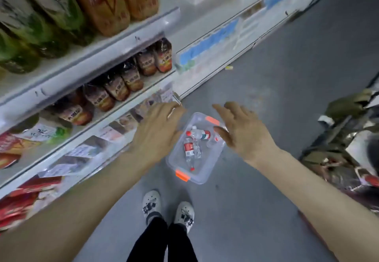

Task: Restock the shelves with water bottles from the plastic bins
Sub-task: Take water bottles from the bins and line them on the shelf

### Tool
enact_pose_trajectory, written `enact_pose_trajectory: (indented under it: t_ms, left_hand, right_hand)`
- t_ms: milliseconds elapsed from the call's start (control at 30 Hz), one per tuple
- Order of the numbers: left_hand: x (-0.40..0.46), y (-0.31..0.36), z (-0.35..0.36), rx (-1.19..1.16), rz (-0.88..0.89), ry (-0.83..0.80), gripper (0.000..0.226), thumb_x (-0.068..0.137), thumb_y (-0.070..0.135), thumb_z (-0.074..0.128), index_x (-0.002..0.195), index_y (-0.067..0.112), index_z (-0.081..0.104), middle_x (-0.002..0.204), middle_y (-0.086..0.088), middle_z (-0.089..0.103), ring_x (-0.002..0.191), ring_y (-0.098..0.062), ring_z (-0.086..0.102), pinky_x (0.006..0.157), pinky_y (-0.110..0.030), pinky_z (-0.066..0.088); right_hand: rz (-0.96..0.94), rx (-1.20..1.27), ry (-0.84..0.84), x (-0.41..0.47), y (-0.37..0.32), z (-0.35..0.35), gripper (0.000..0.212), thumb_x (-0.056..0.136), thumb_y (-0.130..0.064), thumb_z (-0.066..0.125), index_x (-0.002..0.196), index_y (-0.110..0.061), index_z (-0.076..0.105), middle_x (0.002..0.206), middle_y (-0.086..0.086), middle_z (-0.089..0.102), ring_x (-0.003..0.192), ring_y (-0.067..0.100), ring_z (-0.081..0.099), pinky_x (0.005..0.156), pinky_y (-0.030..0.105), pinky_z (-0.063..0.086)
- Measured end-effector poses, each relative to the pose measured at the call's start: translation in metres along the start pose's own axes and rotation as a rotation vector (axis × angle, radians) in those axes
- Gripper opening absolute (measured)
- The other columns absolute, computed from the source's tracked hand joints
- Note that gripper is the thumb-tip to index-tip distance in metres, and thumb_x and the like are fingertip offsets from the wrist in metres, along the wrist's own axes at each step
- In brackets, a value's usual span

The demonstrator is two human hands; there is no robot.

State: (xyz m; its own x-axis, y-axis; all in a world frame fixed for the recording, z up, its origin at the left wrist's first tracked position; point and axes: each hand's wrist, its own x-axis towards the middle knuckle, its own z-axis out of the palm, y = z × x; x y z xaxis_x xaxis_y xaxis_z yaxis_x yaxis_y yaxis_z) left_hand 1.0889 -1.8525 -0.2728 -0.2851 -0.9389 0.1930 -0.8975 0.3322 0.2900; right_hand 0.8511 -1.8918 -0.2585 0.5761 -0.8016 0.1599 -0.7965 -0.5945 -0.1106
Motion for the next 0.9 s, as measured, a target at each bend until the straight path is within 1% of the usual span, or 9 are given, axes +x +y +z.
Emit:
enact_pose_trajectory:
  t_ms: [200, 400, 500, 567, 633, 733, 800, 833, 900]
  left_hand:
    - [-0.063, -0.037, 0.193, -0.085, -0.020, -0.287, 0.058, 0.065, 0.022, 0.080, 0.118, 0.015, 0.057, 0.118, -0.005, 0.057, 0.107, -0.027, 0.053, 0.092, -0.038, 0.043]
    - [-0.120, -0.077, 0.354, -0.173, -0.031, -0.467, 0.055, 0.069, 0.020, 0.077, 0.117, 0.015, 0.052, 0.116, -0.007, 0.058, 0.106, -0.031, 0.058, 0.087, -0.042, 0.053]
    - [-0.140, -0.100, 0.427, -0.141, 0.026, -0.511, 0.050, 0.073, 0.027, 0.075, 0.117, 0.011, 0.059, 0.115, -0.010, 0.059, 0.108, -0.032, 0.057, 0.095, -0.043, 0.048]
    - [-0.147, -0.115, 0.472, -0.106, 0.118, -0.524, 0.046, 0.080, 0.034, 0.066, 0.118, 0.009, 0.059, 0.117, -0.012, 0.058, 0.113, -0.034, 0.054, 0.103, -0.048, 0.041]
    - [-0.151, -0.128, 0.512, -0.072, 0.183, -0.512, 0.044, 0.085, 0.041, 0.058, 0.115, 0.009, 0.061, 0.115, -0.013, 0.060, 0.116, -0.036, 0.053, 0.107, -0.052, 0.036]
    - [-0.156, -0.140, 0.551, -0.031, 0.222, -0.502, 0.049, 0.088, 0.049, 0.048, 0.110, 0.010, 0.066, 0.111, -0.012, 0.064, 0.118, -0.037, 0.054, 0.109, -0.056, 0.032]
    - [-0.163, -0.142, 0.566, 0.000, 0.226, -0.491, 0.050, 0.092, 0.052, 0.043, 0.108, 0.012, 0.069, 0.109, -0.010, 0.067, 0.120, -0.036, 0.054, 0.112, -0.057, 0.026]
    - [-0.166, -0.143, 0.571, 0.014, 0.223, -0.471, 0.051, 0.093, 0.053, 0.041, 0.107, 0.013, 0.070, 0.108, -0.009, 0.069, 0.120, -0.035, 0.054, 0.113, -0.058, 0.024]
    - [-0.169, -0.142, 0.576, 0.010, 0.210, -0.404, 0.050, 0.095, 0.052, 0.040, 0.104, 0.014, 0.072, 0.104, -0.008, 0.070, 0.117, -0.033, 0.057, 0.112, -0.057, 0.025]
  right_hand:
    - [0.242, 0.180, -0.240, -0.065, 0.007, 0.192, 0.058, 0.079, -0.017, 0.078, 0.131, -0.010, 0.054, 0.115, 0.016, 0.060, 0.080, 0.038, 0.062, 0.062, 0.042, 0.054]
    - [0.331, 0.211, -0.584, -0.116, 0.014, 0.388, 0.062, 0.081, -0.005, 0.070, 0.138, -0.020, 0.050, 0.130, 0.012, 0.054, 0.101, 0.037, 0.060, 0.074, 0.041, 0.051]
    - [0.204, 0.214, -0.631, -0.126, 0.025, 0.475, 0.054, 0.068, 0.004, 0.069, 0.119, -0.014, 0.067, 0.115, 0.019, 0.062, 0.101, 0.041, 0.063, 0.069, 0.044, 0.054]
    - [0.059, 0.133, -0.616, -0.129, 0.033, 0.527, 0.040, 0.072, -0.006, 0.049, 0.101, -0.014, 0.075, 0.105, 0.020, 0.067, 0.097, 0.043, 0.067, 0.063, 0.043, 0.056]
    - [-0.089, 0.025, -0.609, -0.131, 0.041, 0.577, 0.045, 0.074, -0.016, 0.035, 0.089, -0.018, 0.077, 0.107, 0.018, 0.069, 0.102, 0.042, 0.067, 0.068, 0.043, 0.057]
    - [-0.334, -0.128, -0.715, -0.130, 0.047, 0.636, 0.017, 0.075, -0.018, 0.063, 0.078, -0.023, 0.079, 0.118, 0.014, 0.067, 0.117, 0.042, 0.060, 0.087, 0.048, 0.054]
    - [-0.418, -0.133, -0.780, -0.130, 0.047, 0.667, 0.013, 0.067, -0.021, 0.084, 0.077, -0.026, 0.078, 0.131, 0.013, 0.061, 0.129, 0.043, 0.049, 0.103, 0.053, 0.044]
    - [-0.429, -0.141, -0.803, -0.132, 0.045, 0.677, 0.013, 0.069, -0.026, 0.085, 0.080, -0.029, 0.079, 0.138, 0.011, 0.057, 0.135, 0.042, 0.042, 0.109, 0.055, 0.036]
    - [-0.467, -0.254, -0.837, -0.137, 0.040, 0.695, 0.015, 0.089, -0.033, 0.067, 0.101, -0.033, 0.076, 0.156, 0.007, 0.036, 0.147, 0.041, 0.018, 0.119, 0.054, 0.012]
